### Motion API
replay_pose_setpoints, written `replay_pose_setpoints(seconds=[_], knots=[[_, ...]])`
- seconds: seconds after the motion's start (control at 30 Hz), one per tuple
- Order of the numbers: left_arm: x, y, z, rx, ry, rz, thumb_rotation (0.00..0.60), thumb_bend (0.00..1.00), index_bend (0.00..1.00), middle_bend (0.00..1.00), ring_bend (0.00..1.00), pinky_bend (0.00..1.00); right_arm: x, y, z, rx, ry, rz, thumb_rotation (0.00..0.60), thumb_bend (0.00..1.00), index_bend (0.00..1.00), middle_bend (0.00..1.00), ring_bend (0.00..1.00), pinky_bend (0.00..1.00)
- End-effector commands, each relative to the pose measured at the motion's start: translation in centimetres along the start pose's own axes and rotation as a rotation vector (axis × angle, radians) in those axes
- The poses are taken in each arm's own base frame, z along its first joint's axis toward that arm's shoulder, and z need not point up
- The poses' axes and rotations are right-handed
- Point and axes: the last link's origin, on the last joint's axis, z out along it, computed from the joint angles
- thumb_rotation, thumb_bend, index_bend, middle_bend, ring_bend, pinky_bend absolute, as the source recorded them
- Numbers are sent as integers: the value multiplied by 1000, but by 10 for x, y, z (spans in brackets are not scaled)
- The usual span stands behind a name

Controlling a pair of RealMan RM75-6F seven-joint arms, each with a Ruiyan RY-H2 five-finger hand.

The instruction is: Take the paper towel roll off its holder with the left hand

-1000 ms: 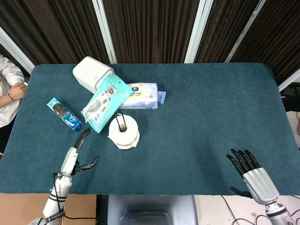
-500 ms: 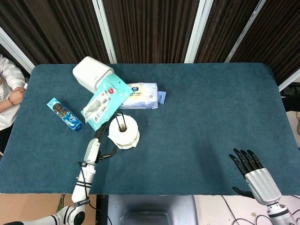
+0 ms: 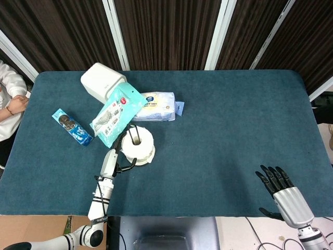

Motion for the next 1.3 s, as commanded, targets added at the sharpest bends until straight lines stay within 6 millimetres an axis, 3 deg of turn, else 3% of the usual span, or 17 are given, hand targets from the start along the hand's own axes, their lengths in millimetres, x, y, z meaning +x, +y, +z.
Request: replay_pose_setpoints(seconds=[0.03, 0.07, 0.13, 0.23, 0.37, 0.53, 0.77, 1.03, 1.3], knots=[[-2, 2, 4, 20, -8, 4, 600, 392, 27, 74, 172, 346, 0, 0, 0, 1, 1, 1, 600, 0, 0, 0, 0, 0], [-1, 4, 5, 24, -8, -1, 600, 412, 81, 154, 262, 423, 0, 0, -1, 2, 1, 1, 600, 0, 0, 0, 0, 0], [0, 5, 5, 27, -1, -7, 600, 456, 289, 360, 456, 580, 1, 0, -1, 3, 2, 2, 600, 0, 0, 0, 0, 0], [2, 9, 4, 15, 25, -31, 600, 558, 499, 549, 630, 729, 1, 0, -1, 3, 0, 3, 600, 0, 0, 0, 0, 0], [6, 20, 3, -20, 59, -75, 600, 759, 595, 634, 711, 810, 1, 0, -1, 6, 0, 5, 600, 0, 0, 0, 0, 0], [16, 43, 1, -135, 142, -120, 600, 865, 713, 717, 783, 879, 2, 0, -3, 11, -5, 8, 600, 0, 0, 0, 0, 0], [41, 94, 5, -289, 239, -168, 600, 867, 728, 728, 795, 890, 3, -1, -7, 27, -10, 12, 600, 0, 0, 0, 0, 0], [87, 161, 11, -380, 297, -193, 600, 856, 735, 728, 795, 889, -3, -7, -7, 74, -55, -2, 600, 0, 0, 0, 0, 0], [130, 173, 24, -376, 387, -235, 600, 875, 737, 727, 795, 890, -3, -8, -10, 84, -54, -5, 600, 0, 0, 0, 0, 0]])
